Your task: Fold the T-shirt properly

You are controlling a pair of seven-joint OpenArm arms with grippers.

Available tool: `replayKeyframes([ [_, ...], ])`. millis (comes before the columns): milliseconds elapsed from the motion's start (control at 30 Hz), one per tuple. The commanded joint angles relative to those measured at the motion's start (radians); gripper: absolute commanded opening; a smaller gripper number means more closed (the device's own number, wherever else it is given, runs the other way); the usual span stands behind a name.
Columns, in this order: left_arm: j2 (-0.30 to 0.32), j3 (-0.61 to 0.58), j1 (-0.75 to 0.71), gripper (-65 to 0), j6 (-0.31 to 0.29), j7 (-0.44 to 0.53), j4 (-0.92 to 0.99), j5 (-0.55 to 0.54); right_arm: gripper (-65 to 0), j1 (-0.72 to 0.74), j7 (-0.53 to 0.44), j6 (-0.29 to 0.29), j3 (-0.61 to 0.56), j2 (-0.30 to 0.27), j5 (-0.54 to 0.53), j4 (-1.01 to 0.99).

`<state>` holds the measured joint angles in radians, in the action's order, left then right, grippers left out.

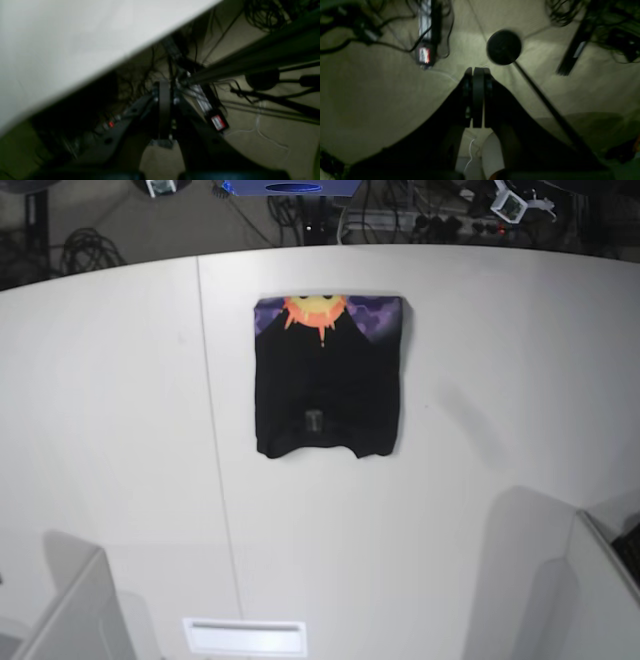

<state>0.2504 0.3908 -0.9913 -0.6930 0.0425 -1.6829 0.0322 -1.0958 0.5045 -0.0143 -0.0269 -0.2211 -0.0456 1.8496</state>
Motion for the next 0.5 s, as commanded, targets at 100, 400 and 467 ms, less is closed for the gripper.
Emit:
replayKeyframes([
  [100,-0.062,-0.023,-0.018,-65.0,-0.005,0.02,0.137,-0.002,-65.0,0.125,-0.004,-0.003,-0.092,-0.01,0.005,-0.204],
  [400,-0.107,-0.235,0.136,-65.0,0.089,0.021,0.533,-0.001,-65.0,0.446,-0.01,-0.003,-0.301,0.007,0.003,-0.638],
  [467,-0.107,-0.303,0.202,-65.0,0.151,0.023,0.648,-0.008,-65.0,0.507,-0.013,-0.003,-0.328,0.036,0.003,-0.732],
])
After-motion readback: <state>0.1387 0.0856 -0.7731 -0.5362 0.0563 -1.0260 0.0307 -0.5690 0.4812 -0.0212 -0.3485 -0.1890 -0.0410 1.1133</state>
